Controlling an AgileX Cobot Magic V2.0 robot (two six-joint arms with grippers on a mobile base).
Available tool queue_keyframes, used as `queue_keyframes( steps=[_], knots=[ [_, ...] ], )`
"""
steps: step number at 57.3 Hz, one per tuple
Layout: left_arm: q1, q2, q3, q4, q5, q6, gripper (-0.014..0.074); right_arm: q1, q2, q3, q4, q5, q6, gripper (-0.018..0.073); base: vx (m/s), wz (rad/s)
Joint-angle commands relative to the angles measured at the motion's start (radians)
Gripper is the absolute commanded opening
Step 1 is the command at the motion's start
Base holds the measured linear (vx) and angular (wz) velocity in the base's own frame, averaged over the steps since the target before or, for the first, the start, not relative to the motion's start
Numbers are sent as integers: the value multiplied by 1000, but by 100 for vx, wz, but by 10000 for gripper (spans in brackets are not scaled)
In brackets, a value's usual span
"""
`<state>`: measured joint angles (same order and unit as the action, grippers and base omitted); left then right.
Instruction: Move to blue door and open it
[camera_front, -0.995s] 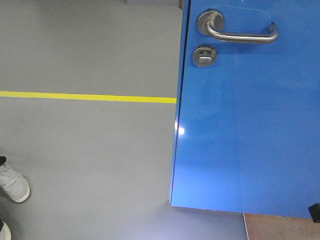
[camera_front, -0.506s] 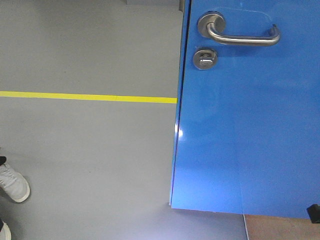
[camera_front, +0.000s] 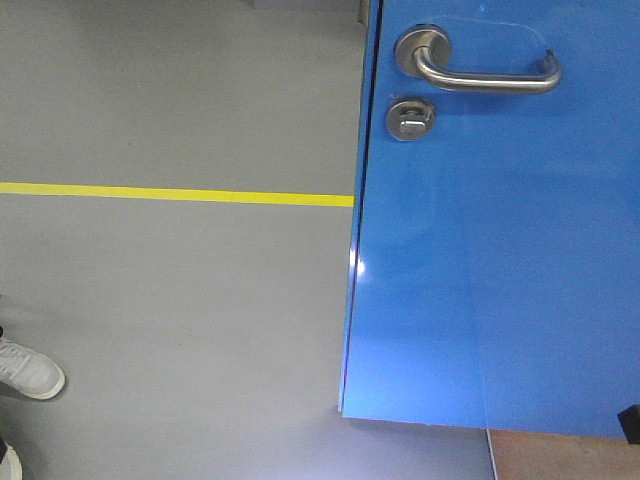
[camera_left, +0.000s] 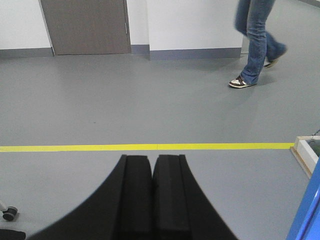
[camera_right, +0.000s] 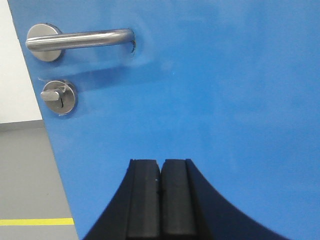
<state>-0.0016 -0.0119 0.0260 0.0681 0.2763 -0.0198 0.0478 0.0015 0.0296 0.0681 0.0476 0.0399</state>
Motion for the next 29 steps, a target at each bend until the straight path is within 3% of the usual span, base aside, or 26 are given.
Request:
queue_keyframes(
  steps=[1, 29],
  knots=[
    [-6, -12, -26, -3, -85, -7, 73, -7, 13, 3, 1, -83, 0, 12, 0, 0],
    [-6, -12, -26, -3, -85, -7, 73, -7, 13, 3, 1, -83, 0, 12, 0, 0]
  ],
)
